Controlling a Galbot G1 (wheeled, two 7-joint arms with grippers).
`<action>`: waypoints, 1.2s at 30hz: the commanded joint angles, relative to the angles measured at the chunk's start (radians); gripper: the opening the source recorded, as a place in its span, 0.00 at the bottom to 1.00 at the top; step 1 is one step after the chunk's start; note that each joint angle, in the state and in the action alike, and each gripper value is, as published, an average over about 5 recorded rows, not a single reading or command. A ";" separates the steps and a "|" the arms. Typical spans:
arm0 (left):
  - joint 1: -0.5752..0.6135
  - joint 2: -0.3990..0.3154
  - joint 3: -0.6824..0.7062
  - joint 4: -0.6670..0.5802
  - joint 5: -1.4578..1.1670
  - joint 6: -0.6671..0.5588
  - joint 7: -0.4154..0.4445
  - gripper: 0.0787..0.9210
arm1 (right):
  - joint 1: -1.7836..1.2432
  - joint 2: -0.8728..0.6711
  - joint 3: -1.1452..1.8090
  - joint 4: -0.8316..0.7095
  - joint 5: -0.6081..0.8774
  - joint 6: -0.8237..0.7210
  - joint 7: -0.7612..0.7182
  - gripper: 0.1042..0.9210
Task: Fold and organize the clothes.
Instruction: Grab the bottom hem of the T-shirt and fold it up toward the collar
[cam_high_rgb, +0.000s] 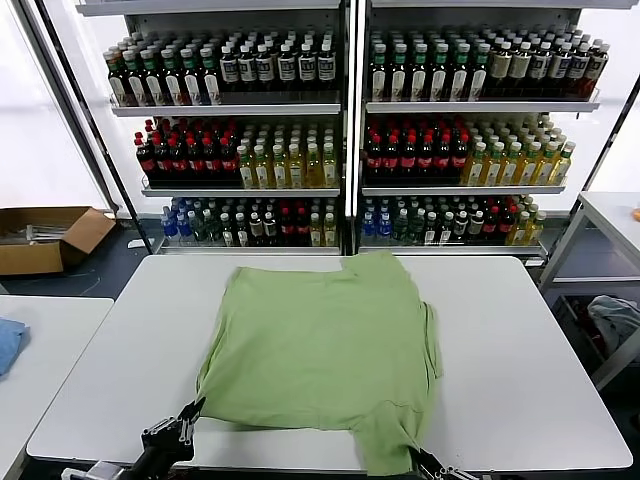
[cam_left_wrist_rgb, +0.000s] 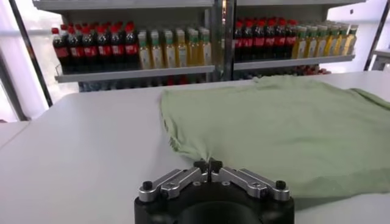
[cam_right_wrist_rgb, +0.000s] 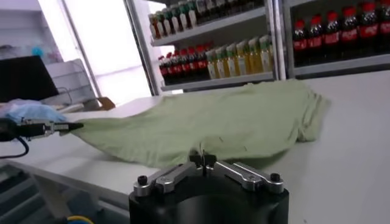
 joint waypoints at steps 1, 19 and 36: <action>0.086 0.000 -0.042 -0.082 -0.005 0.000 -0.004 0.01 | -0.019 0.003 0.014 0.012 0.066 0.039 -0.046 0.00; -0.314 0.131 0.039 0.159 -0.366 0.013 -0.040 0.01 | 0.563 0.037 -0.011 -0.176 0.329 -0.211 0.207 0.00; -0.725 0.138 0.245 0.553 -0.393 0.074 -0.088 0.07 | 0.782 0.003 -0.197 -0.442 0.057 -0.241 0.240 0.18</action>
